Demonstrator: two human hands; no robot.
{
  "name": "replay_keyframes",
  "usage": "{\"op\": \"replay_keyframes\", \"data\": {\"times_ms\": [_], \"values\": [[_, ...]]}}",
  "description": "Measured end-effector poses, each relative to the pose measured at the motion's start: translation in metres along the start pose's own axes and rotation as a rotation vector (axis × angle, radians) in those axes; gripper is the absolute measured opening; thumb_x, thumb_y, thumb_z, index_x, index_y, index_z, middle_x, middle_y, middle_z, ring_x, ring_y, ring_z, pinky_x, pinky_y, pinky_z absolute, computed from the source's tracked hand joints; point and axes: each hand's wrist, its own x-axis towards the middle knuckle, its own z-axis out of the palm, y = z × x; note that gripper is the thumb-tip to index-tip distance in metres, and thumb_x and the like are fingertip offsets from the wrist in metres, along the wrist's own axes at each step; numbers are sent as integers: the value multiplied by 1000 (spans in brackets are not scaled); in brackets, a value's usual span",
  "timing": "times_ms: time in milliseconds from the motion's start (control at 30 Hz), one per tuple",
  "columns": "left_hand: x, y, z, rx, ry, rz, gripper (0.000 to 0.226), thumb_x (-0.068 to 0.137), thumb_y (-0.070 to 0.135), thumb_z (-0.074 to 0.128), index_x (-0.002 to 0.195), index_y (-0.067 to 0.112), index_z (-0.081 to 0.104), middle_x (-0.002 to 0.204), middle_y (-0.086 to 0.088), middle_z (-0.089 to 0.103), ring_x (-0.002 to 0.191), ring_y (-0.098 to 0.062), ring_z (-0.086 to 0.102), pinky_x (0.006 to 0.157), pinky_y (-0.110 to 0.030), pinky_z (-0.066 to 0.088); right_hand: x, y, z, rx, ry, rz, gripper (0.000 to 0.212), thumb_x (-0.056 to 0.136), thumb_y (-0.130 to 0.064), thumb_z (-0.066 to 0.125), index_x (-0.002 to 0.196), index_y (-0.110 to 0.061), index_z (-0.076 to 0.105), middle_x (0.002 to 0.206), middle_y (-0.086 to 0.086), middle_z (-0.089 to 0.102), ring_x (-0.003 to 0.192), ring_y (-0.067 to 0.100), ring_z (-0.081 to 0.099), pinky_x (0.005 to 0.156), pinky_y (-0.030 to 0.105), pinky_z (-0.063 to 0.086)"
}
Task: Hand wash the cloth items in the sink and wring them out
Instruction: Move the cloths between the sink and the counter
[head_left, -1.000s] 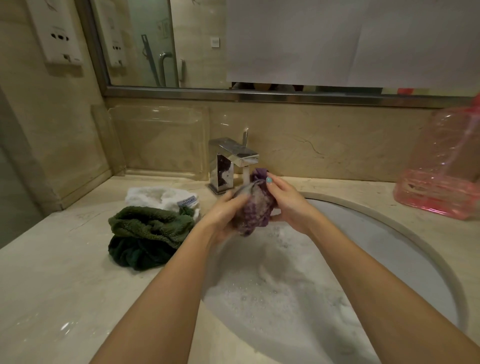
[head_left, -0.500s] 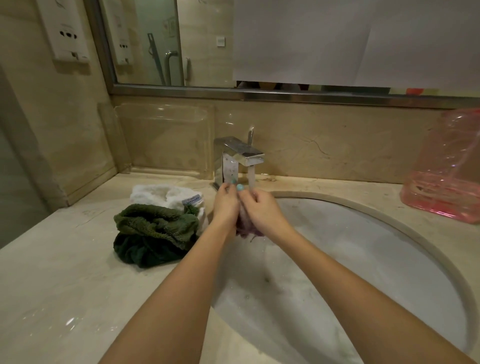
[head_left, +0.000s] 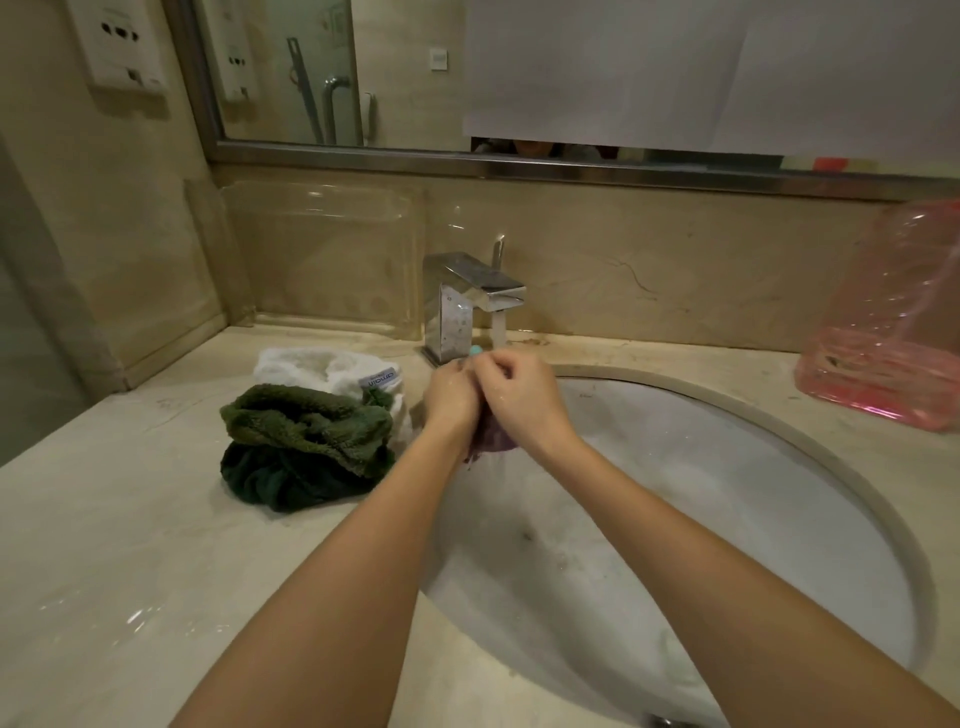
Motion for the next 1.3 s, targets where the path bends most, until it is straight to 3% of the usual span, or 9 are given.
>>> {"op": "replay_keyframes", "data": {"times_ms": [100,200,467,567,700,867,1067,1233,1300], "values": [[-12,7,7,22,-118,7,31,102,34,43,90,14,64,70,-9,63,63,-25,62,45,-27,46,11,6,-13,18,113,104,44,99,-18,41,55,-14,46,58,1,50,58,16,45,56,32,32],[-19,14,10,-38,-141,78,25,101,31,46,92,17,64,90,-6,68,90,-24,66,69,-31,54,23,22,-21,-131,143,183,50,105,-32,31,76,-5,61,83,13,64,80,28,56,68,33,36],[2,7,-14,-49,51,143,36,106,32,34,126,12,57,123,-14,62,117,-30,58,101,-50,48,19,58,-64,381,-418,452,32,95,-23,60,111,5,66,103,16,69,93,25,65,82,33,53],[10,5,-14,-115,75,133,39,106,31,36,130,8,56,126,-17,62,117,-32,59,100,-50,49,16,61,-64,343,-377,422,26,100,-30,51,100,-9,66,101,10,67,96,25,62,86,39,49],[12,3,-13,-178,-7,108,32,105,31,38,110,16,65,115,-13,69,108,-30,65,97,-50,51,20,42,-52,703,-230,397,24,106,-27,36,113,-22,59,111,5,70,97,22,68,76,40,57],[2,8,-1,-235,-50,-8,34,103,33,34,105,14,62,112,-15,67,104,-32,65,94,-47,51,17,21,-27,407,-71,290,23,106,-29,35,98,-22,56,76,3,64,45,9,58,35,22,44],[13,-1,2,27,54,82,23,103,36,34,98,19,50,102,-13,61,97,-35,63,88,-55,53,2,4,-2,182,-174,258,45,103,-42,37,77,-12,59,54,5,57,43,13,56,40,18,40],[-17,8,17,21,-57,154,37,102,36,43,75,16,59,65,-9,61,61,-26,60,59,-38,54,28,14,-5,259,79,477,50,102,-44,35,78,-9,62,75,16,66,72,34,66,67,52,57],[-23,6,24,66,-86,210,41,101,36,47,66,18,58,54,-4,56,57,-25,56,60,-43,52,27,18,-8,267,171,433,47,104,-36,33,75,-9,58,79,16,64,76,33,64,66,42,54]]}}
